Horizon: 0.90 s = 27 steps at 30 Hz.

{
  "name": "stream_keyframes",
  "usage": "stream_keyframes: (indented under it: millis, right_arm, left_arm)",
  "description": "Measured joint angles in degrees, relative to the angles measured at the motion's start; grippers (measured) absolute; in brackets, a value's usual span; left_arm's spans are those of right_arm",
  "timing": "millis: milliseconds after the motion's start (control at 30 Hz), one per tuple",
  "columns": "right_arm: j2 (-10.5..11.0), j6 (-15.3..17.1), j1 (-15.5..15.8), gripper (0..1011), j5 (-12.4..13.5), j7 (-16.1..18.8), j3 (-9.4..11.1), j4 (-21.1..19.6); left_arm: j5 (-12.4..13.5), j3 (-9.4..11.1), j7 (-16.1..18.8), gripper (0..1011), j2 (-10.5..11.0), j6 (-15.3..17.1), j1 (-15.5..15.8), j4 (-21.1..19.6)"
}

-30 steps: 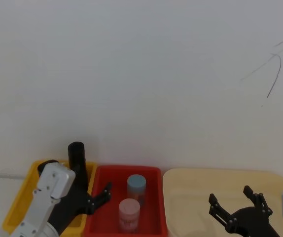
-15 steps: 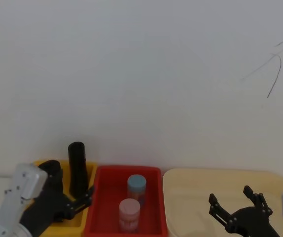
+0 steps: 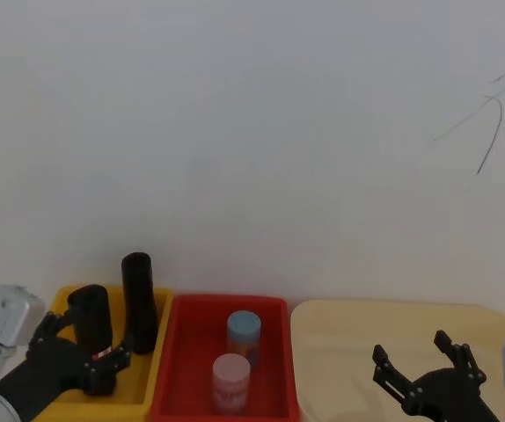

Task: Pick up the garbage bag with the one hand and transfer it to the other hand.

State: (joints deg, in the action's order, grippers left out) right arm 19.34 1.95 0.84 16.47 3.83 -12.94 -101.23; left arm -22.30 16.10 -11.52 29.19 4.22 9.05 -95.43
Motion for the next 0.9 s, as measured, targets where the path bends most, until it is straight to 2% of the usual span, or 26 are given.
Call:
stream_keyframes:
  millis: [567,900]
  right_arm:
    - [0.00,0.00,0.00,1000,0.00,0.00,0.00,0.00]
    - [0.00,0.00,0.00,1000,0.00,0.00,0.00,0.00]
  left_arm:
    - [0.96,-0.97,-1.29,1000,0.58,1.11,2.01,3.80]
    - [0.96,-1.28,-1.59,1000,-0.51,3.08,3.71,6.11]
